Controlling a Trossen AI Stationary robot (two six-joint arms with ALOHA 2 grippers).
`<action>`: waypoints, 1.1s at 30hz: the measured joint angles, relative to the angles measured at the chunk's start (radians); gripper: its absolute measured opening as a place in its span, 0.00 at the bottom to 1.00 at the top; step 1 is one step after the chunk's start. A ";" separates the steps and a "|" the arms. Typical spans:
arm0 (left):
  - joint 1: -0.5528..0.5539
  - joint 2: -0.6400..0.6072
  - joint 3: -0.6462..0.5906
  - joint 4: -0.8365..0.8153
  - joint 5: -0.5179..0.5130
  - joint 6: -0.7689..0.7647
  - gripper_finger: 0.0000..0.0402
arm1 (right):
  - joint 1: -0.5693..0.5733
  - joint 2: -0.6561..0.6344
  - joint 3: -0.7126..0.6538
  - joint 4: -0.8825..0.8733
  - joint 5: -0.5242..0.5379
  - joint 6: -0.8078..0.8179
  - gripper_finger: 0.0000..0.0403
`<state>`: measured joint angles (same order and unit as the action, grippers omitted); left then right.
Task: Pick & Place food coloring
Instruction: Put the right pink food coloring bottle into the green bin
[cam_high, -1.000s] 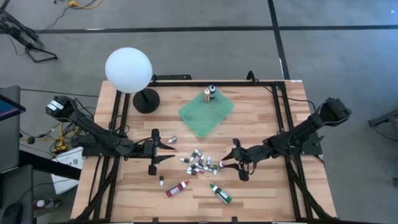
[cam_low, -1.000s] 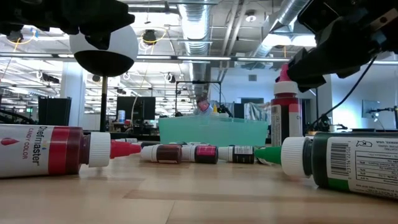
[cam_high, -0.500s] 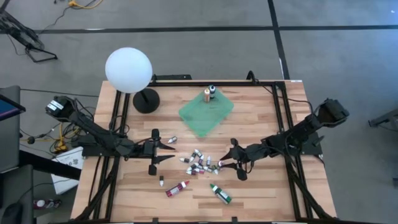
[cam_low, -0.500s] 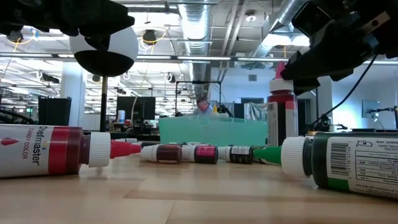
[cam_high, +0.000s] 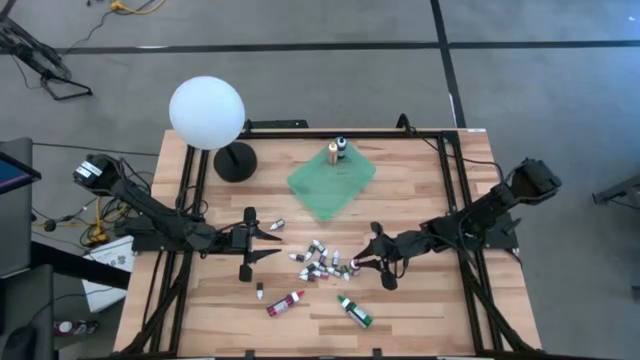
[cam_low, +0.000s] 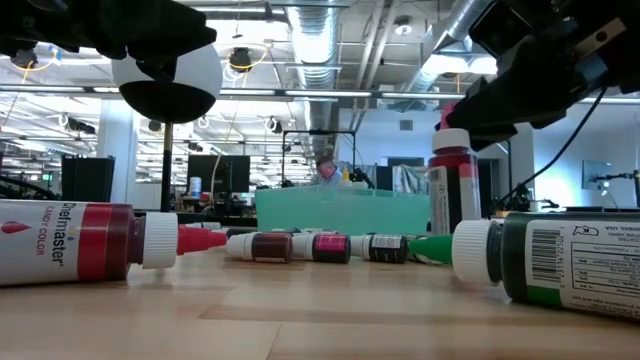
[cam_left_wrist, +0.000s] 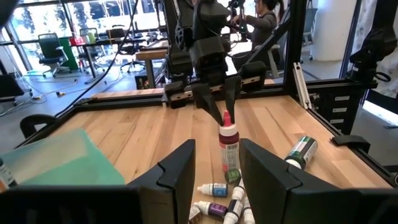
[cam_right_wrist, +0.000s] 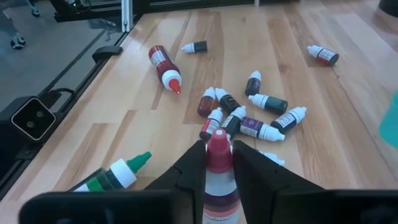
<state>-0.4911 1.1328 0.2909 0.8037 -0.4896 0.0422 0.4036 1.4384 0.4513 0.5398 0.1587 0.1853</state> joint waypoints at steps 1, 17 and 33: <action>0.000 0.000 0.000 -0.001 -0.001 0.000 0.30 | 0.000 0.000 0.000 0.000 0.000 -0.002 0.15; 0.000 0.000 0.000 -0.006 -0.008 0.000 0.30 | 0.001 0.000 0.000 0.015 -0.002 -0.037 0.10; 0.000 0.000 0.000 -0.005 -0.008 -0.001 0.30 | -0.028 -0.163 0.001 -0.010 0.029 -0.142 0.09</action>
<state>-0.4912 1.1331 0.2909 0.7990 -0.4980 0.0413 0.3753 1.2757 0.4518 0.5299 0.1874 0.0434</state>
